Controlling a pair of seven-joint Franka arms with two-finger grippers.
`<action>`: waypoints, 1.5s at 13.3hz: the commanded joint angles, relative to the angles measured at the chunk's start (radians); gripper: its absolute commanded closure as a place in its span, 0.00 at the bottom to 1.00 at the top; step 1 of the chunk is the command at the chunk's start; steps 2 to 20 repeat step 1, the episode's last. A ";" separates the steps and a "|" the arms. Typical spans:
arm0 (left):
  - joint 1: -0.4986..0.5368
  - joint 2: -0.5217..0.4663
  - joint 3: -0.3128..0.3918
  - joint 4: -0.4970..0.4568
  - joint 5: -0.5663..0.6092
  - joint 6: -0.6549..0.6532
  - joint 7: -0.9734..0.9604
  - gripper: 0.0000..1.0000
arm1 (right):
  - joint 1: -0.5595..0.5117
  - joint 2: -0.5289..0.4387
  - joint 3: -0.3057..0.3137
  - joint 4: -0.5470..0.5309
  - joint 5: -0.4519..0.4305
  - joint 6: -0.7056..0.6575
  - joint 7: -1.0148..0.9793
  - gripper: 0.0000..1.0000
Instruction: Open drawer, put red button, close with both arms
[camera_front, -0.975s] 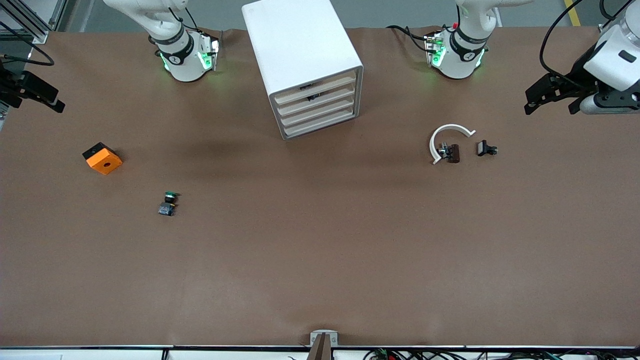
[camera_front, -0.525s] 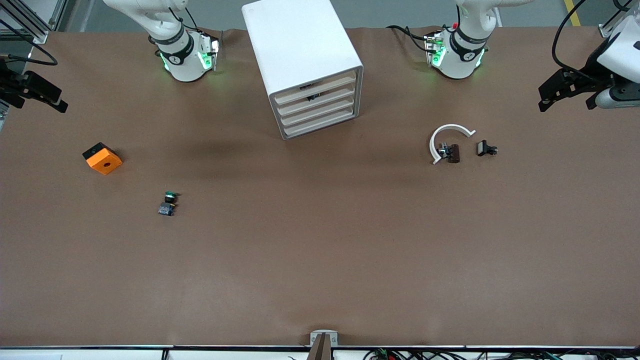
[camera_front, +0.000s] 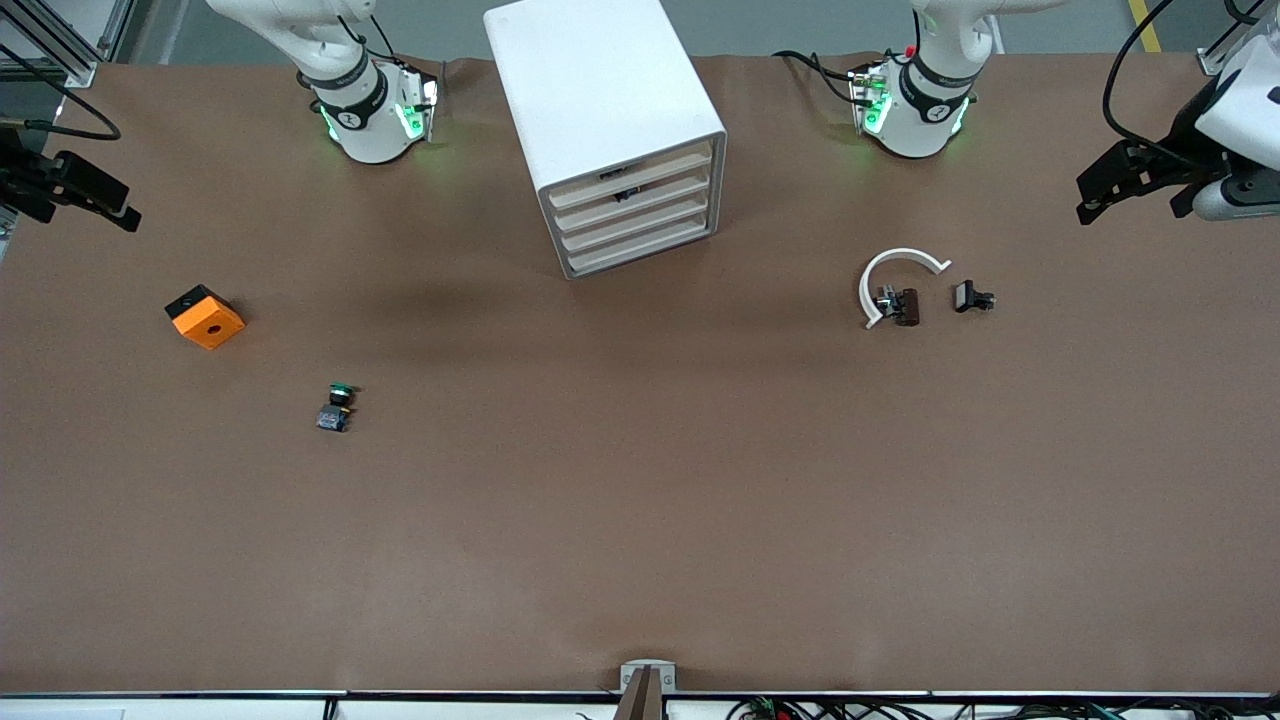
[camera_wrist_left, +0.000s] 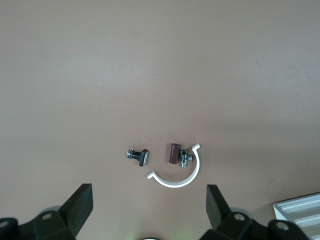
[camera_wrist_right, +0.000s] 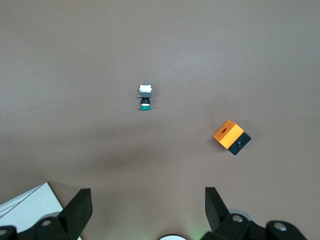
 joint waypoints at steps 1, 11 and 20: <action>0.000 0.008 -0.001 0.026 0.019 -0.030 -0.014 0.00 | -0.001 0.014 0.003 0.026 -0.014 -0.010 -0.011 0.00; 0.000 0.008 -0.001 0.026 0.019 -0.030 -0.014 0.00 | -0.001 0.014 0.003 0.026 -0.014 -0.010 -0.011 0.00; 0.000 0.008 -0.001 0.026 0.019 -0.030 -0.014 0.00 | -0.001 0.014 0.003 0.026 -0.014 -0.010 -0.011 0.00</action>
